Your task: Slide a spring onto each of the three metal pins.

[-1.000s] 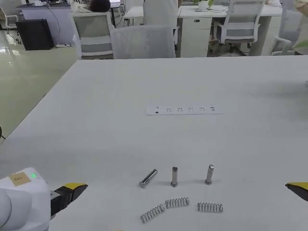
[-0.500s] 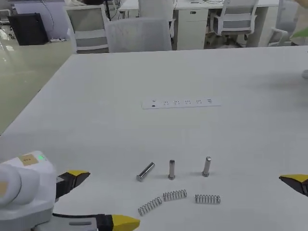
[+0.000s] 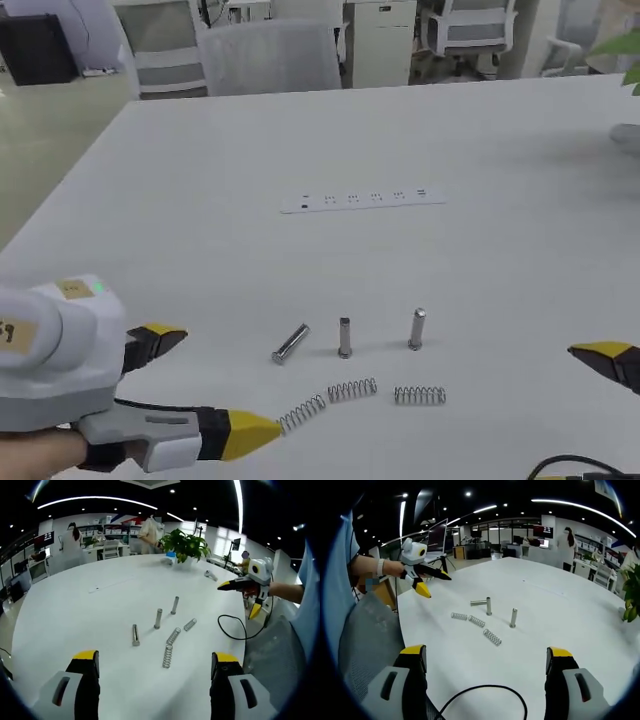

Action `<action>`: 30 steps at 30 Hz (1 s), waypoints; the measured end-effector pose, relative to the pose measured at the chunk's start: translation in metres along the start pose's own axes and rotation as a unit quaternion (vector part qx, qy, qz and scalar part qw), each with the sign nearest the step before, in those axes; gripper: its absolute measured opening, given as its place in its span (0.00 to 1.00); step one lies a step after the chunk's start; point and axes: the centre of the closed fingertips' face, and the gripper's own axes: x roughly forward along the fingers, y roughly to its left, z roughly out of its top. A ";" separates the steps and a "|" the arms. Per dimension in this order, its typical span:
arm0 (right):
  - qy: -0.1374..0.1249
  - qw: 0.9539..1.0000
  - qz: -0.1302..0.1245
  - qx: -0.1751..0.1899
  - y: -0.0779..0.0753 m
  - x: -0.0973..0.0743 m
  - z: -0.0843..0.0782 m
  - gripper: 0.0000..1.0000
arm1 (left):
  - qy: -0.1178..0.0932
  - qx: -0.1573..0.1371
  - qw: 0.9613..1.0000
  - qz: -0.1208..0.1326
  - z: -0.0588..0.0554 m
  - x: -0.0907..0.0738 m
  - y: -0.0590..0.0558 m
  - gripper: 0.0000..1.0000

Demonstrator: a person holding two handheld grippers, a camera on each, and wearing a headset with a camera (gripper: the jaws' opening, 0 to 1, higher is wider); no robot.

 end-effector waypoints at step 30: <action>0.005 1.000 0.006 0.010 0.001 0.002 -0.009 0.98 | 0.059 0.026 0.997 -0.032 0.008 0.047 0.016 0.70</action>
